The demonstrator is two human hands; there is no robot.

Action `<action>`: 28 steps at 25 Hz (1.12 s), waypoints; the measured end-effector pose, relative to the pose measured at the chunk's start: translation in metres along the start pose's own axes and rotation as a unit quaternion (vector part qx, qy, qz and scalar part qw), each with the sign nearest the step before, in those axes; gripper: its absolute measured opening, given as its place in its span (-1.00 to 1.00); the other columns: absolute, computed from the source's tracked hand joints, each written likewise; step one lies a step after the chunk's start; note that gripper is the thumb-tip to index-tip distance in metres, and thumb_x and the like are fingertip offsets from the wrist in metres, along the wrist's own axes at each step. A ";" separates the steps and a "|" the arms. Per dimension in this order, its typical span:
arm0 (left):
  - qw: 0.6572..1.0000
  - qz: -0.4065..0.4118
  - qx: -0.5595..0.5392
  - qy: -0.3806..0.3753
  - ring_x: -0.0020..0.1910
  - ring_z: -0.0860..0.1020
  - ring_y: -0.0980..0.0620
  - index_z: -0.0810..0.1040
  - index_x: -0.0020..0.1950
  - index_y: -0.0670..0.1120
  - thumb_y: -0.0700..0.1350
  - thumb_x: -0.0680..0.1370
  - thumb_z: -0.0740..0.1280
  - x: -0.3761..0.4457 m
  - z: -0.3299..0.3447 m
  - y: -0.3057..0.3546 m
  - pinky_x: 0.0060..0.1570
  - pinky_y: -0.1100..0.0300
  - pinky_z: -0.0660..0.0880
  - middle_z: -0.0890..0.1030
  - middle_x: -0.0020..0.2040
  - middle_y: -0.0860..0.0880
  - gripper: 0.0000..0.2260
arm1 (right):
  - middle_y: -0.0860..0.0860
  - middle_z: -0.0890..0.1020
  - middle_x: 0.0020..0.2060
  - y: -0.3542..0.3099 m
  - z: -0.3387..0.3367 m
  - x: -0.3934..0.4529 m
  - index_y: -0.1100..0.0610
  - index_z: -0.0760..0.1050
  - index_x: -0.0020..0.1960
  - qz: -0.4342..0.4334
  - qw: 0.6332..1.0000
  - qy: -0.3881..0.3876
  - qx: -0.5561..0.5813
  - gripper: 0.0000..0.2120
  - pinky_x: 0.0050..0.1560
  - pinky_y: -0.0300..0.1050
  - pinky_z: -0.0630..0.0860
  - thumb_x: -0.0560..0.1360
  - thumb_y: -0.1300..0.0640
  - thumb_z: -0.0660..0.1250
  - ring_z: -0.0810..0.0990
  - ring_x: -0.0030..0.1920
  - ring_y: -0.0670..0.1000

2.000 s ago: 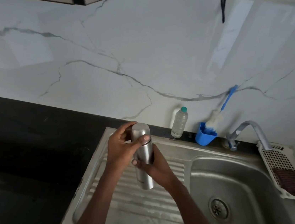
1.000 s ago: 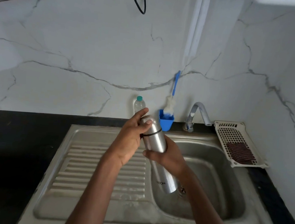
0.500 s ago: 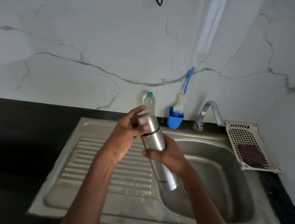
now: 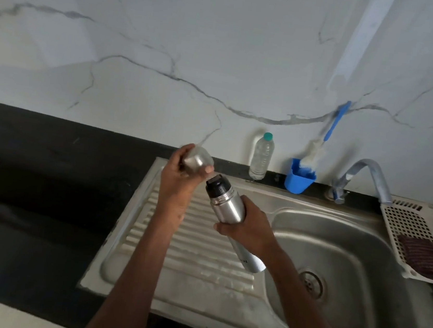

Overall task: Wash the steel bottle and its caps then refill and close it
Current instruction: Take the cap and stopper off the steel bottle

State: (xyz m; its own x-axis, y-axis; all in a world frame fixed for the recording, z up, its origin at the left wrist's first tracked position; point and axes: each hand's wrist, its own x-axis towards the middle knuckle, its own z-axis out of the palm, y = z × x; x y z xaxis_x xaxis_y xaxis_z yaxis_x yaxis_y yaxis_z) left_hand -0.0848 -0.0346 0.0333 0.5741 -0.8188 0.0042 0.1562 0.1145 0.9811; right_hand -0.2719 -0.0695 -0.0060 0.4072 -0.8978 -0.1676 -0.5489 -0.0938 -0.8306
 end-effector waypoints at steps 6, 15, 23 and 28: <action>0.955 -0.016 0.287 0.072 0.21 0.54 0.12 0.55 0.41 0.00 -0.26 0.40 0.61 0.019 -0.083 -0.095 0.20 0.23 0.48 0.60 0.29 0.07 -0.40 | -0.15 0.66 -0.10 -0.002 0.043 0.018 -0.10 0.49 0.08 0.025 1.000 0.001 0.009 -0.47 -0.19 -0.20 0.50 0.22 -0.05 0.68 0.63 -0.13 -0.16; 0.905 -0.021 0.423 0.040 0.31 0.54 -0.14 0.48 0.43 0.02 -0.21 0.39 0.61 0.018 -0.134 -0.186 0.30 -0.17 0.50 0.56 0.32 -0.05 -0.35 | -0.15 0.66 -0.09 -0.006 0.072 0.024 -0.06 0.49 0.12 0.037 0.999 -0.008 0.004 -0.44 -0.13 -0.13 0.58 0.22 -0.02 0.68 0.63 -0.11 -0.13; 0.975 -0.011 0.220 0.013 0.46 0.47 -0.03 0.40 0.56 0.01 0.31 0.58 0.32 -0.006 -0.087 -0.103 0.38 -0.11 0.50 0.46 0.52 -0.04 -0.37 | -0.13 0.69 -0.07 -0.001 0.044 0.009 -0.12 0.53 0.12 0.035 0.998 -0.014 0.041 -0.46 -0.05 -0.07 0.62 0.22 -0.01 0.68 0.66 -0.08 -0.10; 0.956 -0.061 -0.039 -0.285 0.51 0.46 -0.08 0.47 0.51 -0.14 0.12 0.58 0.33 -0.013 -0.011 -0.003 0.47 -0.09 0.38 0.49 0.52 -0.05 -0.44 | -0.07 0.69 -0.14 -0.006 0.000 -0.015 -0.04 0.59 0.10 -0.004 0.980 -0.153 0.128 -0.58 -0.04 -0.07 0.61 0.29 0.14 0.63 0.68 -0.11 -0.07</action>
State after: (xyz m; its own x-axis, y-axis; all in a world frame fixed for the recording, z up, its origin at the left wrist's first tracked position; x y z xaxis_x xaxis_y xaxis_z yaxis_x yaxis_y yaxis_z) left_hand -0.0840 -0.0184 0.0278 0.0201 -0.9997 0.0166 0.2662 0.0214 0.9637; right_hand -0.2742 -0.0555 0.0016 0.6319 -0.7228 -0.2798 -0.3599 0.0461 -0.9318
